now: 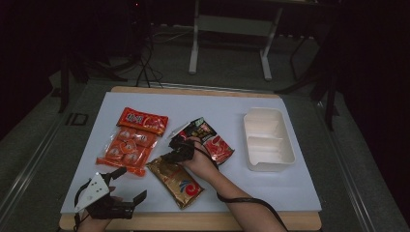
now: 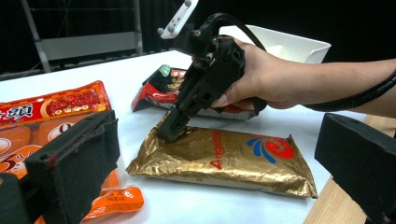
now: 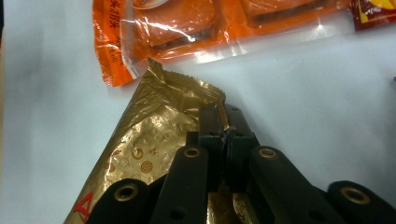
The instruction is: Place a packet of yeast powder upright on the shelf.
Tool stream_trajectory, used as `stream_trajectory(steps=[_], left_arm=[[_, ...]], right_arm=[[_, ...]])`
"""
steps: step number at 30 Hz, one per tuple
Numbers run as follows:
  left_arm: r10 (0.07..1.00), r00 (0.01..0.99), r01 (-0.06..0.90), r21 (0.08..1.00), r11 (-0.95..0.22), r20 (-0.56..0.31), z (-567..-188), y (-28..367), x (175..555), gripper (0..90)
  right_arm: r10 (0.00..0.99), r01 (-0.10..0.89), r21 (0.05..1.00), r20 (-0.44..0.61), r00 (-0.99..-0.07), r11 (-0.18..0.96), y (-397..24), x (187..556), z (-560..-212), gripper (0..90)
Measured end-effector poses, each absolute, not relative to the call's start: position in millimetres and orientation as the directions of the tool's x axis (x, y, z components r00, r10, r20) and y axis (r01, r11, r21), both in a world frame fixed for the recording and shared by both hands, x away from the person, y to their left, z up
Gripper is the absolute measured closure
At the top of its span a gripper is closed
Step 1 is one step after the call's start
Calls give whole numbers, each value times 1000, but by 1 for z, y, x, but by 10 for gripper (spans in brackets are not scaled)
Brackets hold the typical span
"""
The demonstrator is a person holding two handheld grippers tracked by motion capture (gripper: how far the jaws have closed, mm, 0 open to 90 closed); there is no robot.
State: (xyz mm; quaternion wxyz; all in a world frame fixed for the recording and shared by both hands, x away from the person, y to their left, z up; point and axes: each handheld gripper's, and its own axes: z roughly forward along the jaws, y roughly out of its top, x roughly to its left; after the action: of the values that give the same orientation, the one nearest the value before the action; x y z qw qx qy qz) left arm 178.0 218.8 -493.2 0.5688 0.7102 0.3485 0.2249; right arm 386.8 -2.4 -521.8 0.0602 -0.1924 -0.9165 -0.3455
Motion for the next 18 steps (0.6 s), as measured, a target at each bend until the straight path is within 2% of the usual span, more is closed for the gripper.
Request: stream_trajectory(steps=[8,18], left_arm=[[756,651,239,965,-112,-74,-493,219,178,5],[759,647,246,962,-115,-75,-495,218,180,5]], right_arm=[[278,364,635,235,-931,681,-5,379,-510,900],[226,321,707,228,-947,631,-20,369,-475,900]])
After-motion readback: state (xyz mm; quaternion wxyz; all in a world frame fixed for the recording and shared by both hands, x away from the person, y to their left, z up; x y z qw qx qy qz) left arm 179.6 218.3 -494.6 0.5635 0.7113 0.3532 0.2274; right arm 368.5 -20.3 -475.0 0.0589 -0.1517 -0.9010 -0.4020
